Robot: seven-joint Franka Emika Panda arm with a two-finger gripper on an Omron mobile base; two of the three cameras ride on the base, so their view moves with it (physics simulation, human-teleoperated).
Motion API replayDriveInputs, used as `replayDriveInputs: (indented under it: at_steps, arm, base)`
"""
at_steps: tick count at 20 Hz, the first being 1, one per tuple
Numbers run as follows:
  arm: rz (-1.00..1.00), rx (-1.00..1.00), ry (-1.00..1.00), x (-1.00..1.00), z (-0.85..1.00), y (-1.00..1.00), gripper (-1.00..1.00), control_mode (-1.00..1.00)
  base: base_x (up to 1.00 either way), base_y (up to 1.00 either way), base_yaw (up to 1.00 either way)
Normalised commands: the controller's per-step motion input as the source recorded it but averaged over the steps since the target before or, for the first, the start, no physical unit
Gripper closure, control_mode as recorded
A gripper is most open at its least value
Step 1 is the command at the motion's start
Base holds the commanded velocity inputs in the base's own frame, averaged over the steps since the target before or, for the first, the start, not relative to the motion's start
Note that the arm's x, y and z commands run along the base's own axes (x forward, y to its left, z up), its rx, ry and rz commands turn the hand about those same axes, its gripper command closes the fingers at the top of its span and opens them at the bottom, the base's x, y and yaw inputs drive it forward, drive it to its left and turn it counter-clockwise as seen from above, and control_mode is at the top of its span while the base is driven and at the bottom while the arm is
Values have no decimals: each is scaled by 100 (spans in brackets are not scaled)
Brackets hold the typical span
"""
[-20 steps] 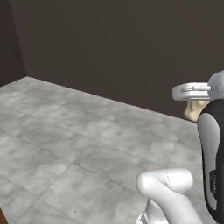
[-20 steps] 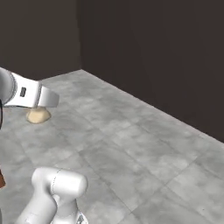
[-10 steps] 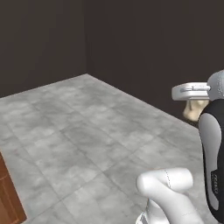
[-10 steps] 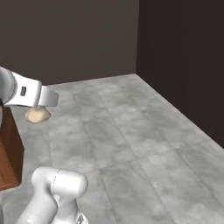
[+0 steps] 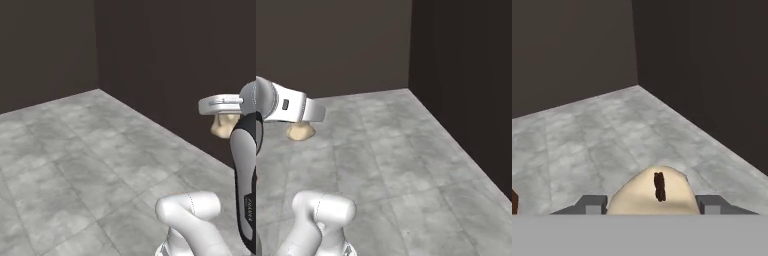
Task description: Get the candle and the beer from the cabinet and move them to the dining counter.
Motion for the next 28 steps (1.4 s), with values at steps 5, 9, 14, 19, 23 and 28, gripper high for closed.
replayDriveInputs:
  at_steps: [5,9,14,19,23,28]
  arm:
    - [0,0,0,0,0,0,100,100]
    - [0,0,0,0,0,0,100,100]
    - [0,0,0,0,0,0,100,100]
    - [0,0,0,0,0,0,100,100]
    - [0,0,0,0,0,0,100,100]
    - [0,0,0,0,0,0,100,100]
  base:
    - [100,-48,31]
    - [100,-13,52]
    - [100,-16,57]
    - [100,-51,46]
    - [100,-78,34]
    - [100,-70,37]
